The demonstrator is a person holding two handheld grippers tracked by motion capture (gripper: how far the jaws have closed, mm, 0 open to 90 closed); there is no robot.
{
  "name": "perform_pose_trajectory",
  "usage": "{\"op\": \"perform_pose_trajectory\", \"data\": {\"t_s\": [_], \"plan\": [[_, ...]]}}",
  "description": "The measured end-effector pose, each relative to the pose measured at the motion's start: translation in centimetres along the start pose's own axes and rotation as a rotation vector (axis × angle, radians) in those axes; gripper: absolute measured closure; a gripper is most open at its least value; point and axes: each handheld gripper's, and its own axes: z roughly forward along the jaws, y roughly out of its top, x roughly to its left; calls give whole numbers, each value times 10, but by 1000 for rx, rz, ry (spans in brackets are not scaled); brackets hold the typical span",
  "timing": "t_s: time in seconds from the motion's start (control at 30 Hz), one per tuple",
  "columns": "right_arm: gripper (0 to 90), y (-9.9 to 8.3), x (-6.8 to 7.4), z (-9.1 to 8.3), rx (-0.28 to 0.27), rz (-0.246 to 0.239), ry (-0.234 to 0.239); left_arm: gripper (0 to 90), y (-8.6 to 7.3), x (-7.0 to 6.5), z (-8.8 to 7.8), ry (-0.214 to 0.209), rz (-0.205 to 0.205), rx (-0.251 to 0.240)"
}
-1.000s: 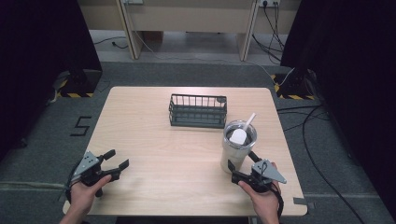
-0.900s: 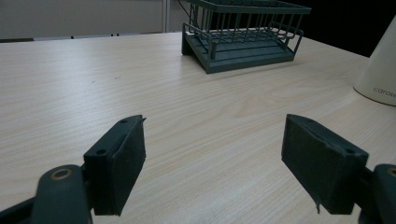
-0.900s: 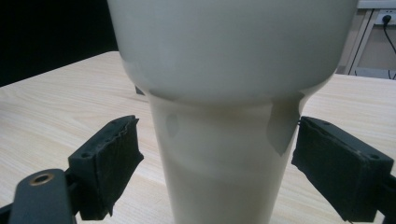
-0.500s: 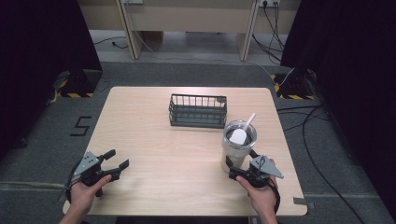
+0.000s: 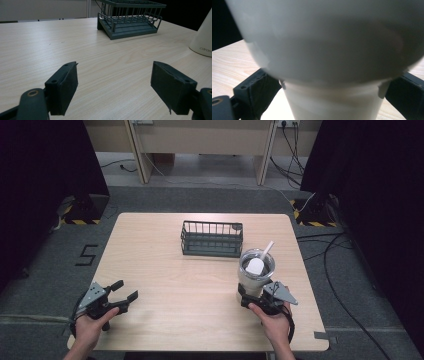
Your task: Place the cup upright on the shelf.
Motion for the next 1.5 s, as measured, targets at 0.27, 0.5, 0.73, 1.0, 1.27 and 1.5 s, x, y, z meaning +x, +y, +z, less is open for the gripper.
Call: {"op": "perform_pose_trajectory", "data": {"t_s": [0.27,0.5,0.73,1.0,1.27,1.5], "plan": [[58,0,1,7,-11,-20,-16,212,0,0,0,-1,-1,-1],[83,-1,1,10,-20,-24,-25,213,0,0,0,-2,0,-1],[91,-2,0,11,-26,-21,-20,213,0,0,0,-2,0,-1],[100,-1,0,11,-24,-38,-18,213,0,0,1,-3,1,-1],[104,2,0,11,-7,-51,-20,214,0,0,1,-3,1,-1],[105,6,-2,13,6,-49,-17,214,0,0,1,-2,-1,-1]]}}
